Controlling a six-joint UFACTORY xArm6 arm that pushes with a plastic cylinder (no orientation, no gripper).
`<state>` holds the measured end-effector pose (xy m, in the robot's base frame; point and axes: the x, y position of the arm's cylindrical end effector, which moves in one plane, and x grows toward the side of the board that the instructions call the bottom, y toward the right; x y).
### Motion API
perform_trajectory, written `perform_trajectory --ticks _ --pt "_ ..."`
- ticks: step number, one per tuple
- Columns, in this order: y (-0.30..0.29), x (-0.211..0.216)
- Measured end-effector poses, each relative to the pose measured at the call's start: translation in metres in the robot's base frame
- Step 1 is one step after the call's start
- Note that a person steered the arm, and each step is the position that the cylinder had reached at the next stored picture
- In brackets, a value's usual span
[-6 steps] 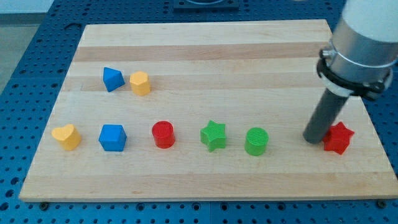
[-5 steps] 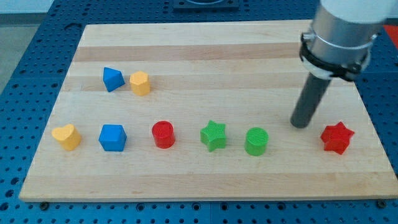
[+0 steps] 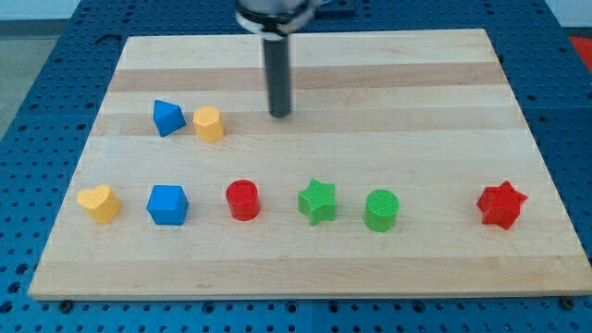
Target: Move the yellow hexagon towards the red star
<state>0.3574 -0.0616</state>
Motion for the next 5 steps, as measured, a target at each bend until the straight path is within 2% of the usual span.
perform_trajectory --ticks 1,2,3,5 --pt "-0.062 -0.021" --pt "-0.116 -0.016" --pt "-0.143 0.004" --pt "-0.109 0.022"
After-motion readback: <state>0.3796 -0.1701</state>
